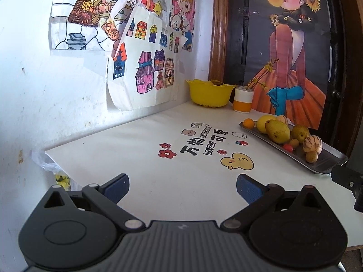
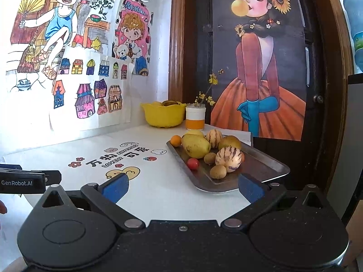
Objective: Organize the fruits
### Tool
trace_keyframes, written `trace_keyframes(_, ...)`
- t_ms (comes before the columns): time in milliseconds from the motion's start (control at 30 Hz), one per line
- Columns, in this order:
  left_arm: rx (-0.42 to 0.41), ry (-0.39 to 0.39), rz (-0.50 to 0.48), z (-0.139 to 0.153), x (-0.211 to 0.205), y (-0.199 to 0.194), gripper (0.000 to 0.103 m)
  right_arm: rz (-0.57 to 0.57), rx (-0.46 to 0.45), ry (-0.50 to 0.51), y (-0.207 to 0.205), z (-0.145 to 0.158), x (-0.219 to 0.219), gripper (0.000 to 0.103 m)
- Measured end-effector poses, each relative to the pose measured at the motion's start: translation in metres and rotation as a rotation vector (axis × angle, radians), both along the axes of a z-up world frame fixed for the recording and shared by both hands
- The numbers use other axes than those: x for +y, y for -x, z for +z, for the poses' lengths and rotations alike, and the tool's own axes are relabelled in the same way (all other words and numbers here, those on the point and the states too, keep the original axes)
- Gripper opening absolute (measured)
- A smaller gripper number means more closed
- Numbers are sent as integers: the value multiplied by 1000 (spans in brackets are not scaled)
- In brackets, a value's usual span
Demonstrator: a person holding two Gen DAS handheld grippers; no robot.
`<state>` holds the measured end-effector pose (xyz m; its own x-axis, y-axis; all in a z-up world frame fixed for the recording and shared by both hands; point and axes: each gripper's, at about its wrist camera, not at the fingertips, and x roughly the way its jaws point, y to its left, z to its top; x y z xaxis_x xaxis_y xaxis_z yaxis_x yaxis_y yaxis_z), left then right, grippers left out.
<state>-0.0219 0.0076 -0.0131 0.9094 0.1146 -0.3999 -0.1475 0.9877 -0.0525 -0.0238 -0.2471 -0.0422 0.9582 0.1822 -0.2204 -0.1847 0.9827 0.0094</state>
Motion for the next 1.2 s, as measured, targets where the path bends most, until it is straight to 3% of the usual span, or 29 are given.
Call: trace_keyframes(1200,9,4,-1,-4,-1,0,103,11,13,11,-1,-3,6,102)
